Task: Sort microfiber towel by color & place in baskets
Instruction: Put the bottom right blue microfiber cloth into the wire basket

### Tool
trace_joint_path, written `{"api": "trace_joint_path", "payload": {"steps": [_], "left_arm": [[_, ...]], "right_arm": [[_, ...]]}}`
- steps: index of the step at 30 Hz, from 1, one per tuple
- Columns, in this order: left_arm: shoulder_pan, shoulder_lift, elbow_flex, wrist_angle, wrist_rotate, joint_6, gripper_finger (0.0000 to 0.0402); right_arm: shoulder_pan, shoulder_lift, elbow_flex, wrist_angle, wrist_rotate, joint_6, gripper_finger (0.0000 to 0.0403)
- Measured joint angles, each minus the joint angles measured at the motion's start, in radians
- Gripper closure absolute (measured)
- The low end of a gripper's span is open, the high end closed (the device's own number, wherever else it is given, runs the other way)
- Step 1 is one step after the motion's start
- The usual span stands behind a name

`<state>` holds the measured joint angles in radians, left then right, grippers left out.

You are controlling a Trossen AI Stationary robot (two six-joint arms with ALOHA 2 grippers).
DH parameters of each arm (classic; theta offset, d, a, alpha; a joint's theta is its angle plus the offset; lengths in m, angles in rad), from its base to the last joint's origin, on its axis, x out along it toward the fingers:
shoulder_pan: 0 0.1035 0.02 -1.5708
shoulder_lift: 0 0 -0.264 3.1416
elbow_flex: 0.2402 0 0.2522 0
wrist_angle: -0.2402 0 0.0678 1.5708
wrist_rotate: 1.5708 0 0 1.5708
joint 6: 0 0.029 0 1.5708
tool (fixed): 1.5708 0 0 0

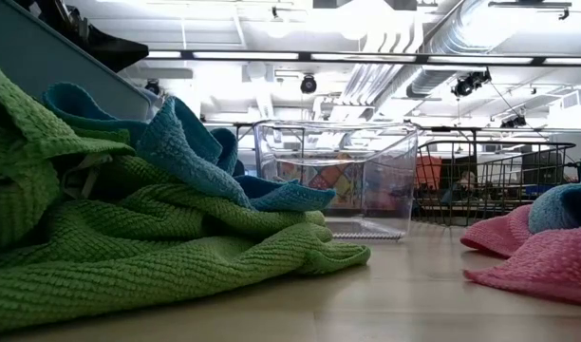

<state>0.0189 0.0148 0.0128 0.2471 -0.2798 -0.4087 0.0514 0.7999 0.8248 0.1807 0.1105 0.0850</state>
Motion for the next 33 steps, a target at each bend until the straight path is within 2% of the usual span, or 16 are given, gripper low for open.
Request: {"api": "trace_joint_path", "payload": {"steps": [5, 10, 15, 19, 23, 26, 30, 33], "left_arm": [[0.0, 0.0, 0.0, 0.0, 0.0, 0.0, 0.0401], [0.0, 0.0, 0.0, 0.0, 0.0, 0.0, 0.0401], [0.0, 0.0, 0.0, 0.0, 0.0, 0.0, 0.0401], [0.0, 0.0, 0.0, 0.0, 0.0, 0.0, 0.0401], [0.0, 0.0, 0.0, 0.0, 0.0, 0.0, 0.0401], [0.0, 0.0, 0.0, 0.0, 0.0, 0.0, 0.0401], [0.0, 0.0, 0.0, 0.0, 0.0, 0.0, 0.0401], [0.0, 0.0, 0.0, 0.0, 0.0, 0.0, 0.0401]], "right_arm": [[-0.039, 0.155, 0.169, -0.196, 0.076, 0.074, 0.0335], [-0.099, 0.273, 0.356, -0.507, 0.086, 0.235, 0.0264], [-0.11, 0.35, 0.503, -0.723, 0.031, 0.333, 0.0201], [-0.11, 0.387, 0.573, -0.911, -0.024, 0.422, 0.0181], [-0.092, 0.392, 0.58, -1.103, -0.127, 0.541, 0.0178], [-0.037, 0.392, 0.552, -1.252, -0.227, 0.634, 0.0178], [0.099, 0.39, 0.472, -1.354, -0.269, 0.762, 0.0178], [0.218, 0.39, 0.389, -1.343, -0.283, 0.853, 0.0178]]}}
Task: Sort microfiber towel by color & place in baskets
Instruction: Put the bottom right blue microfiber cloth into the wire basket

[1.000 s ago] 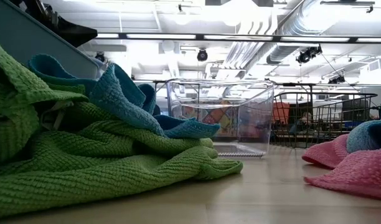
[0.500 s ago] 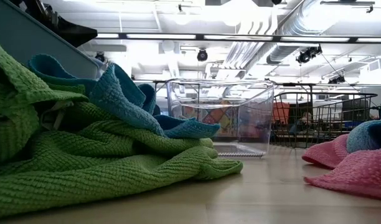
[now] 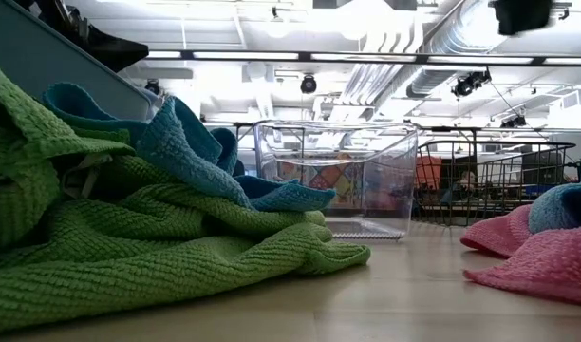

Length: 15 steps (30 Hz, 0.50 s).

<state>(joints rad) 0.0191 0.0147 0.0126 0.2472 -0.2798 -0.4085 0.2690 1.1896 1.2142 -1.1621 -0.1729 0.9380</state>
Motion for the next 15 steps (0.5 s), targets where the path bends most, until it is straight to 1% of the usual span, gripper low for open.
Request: {"api": "trace_joint_path", "payload": {"steps": [3, 6, 10, 15], "left_arm": [[0.0, 0.0, 0.0, 0.0, 0.0, 0.0, 0.0401], [0.0, 0.0, 0.0, 0.0, 0.0, 0.0, 0.0401], [0.0, 0.0, 0.0, 0.0, 0.0, 0.0, 0.0401], [0.0, 0.0, 0.0, 0.0, 0.0, 0.0, 0.0401]], "right_arm": [[0.099, 0.0, -0.09, 0.067, 0.004, 0.098, 0.0178], [0.158, 0.0, -0.174, 0.125, 0.03, 0.19, 0.0178], [0.182, 0.0, -0.27, 0.183, 0.105, 0.317, 0.0178], [0.185, 0.001, -0.349, 0.329, 0.098, 0.341, 0.0178]]}}
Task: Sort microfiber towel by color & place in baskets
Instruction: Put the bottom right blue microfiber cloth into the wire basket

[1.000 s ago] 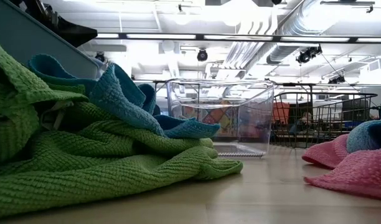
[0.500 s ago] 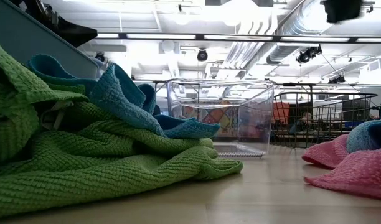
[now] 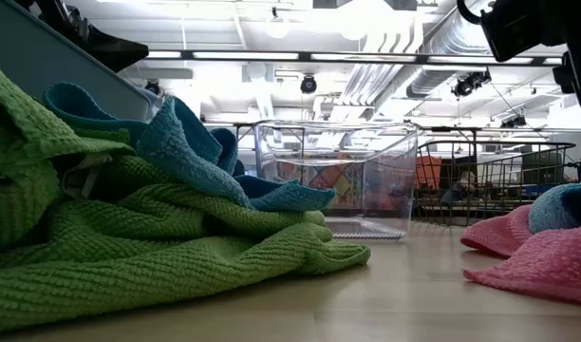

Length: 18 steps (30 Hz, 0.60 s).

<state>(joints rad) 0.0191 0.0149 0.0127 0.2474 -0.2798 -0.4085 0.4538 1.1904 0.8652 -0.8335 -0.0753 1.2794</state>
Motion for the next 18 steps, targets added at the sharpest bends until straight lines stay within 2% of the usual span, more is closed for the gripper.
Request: {"api": "trace_joint_path", "payload": {"steps": [7, 11, 18], "left_arm": [[0.0, 0.0, 0.0, 0.0, 0.0, 0.0, 0.0401], [0.0, 0.0, 0.0, 0.0, 0.0, 0.0, 0.0401], [0.0, 0.0, 0.0, 0.0, 0.0, 0.0, 0.0401]], "right_arm": [[0.001, 0.053, -0.013, 0.051, -0.006, -0.001, 0.0178], [0.002, 0.119, -0.011, 0.112, -0.054, -0.031, 0.0178], [0.01, 0.209, 0.014, 0.097, -0.094, -0.057, 0.0178]]}}
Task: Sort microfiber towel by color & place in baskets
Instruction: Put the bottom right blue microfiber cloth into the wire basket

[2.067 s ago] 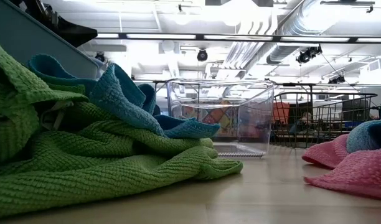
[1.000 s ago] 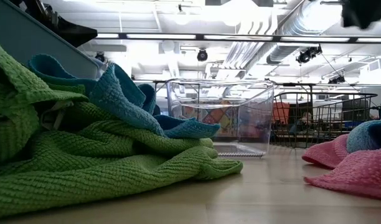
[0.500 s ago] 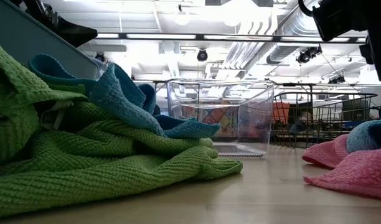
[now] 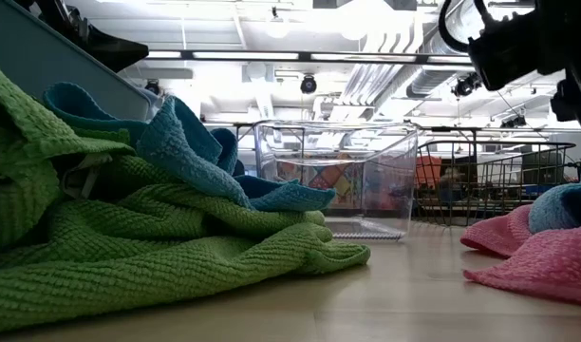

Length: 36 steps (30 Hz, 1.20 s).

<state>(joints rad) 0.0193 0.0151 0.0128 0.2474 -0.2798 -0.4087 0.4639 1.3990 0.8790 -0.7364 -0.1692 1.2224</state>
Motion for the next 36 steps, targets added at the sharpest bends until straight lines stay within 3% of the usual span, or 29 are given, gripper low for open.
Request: {"api": "trace_joint_path", "payload": {"steps": [10, 13, 18, 30, 36], "left_arm": [[0.0, 0.0, 0.0, 0.0, 0.0, 0.0, 0.0401], [0.0, 0.0, 0.0, 0.0, 0.0, 0.0, 0.0401], [0.0, 0.0, 0.0, 0.0, 0.0, 0.0, 0.0401], [0.0, 0.0, 0.0, 0.0, 0.0, 0.0, 0.0401], [0.0, 0.0, 0.0, 0.0, 0.0, 0.0, 0.0401]], "right_arm": [[0.043, 0.061, 0.004, -0.001, -0.017, 0.018, 0.0196], [0.043, 0.06, 0.004, -0.004, -0.015, 0.018, 0.0245], [0.043, 0.053, 0.004, -0.004, 0.001, -0.021, 0.0385], [0.043, -0.115, 0.148, -0.063, -0.005, -0.246, 0.04], [0.04, -0.215, 0.289, -0.06, 0.074, -0.45, 0.0401]]}}
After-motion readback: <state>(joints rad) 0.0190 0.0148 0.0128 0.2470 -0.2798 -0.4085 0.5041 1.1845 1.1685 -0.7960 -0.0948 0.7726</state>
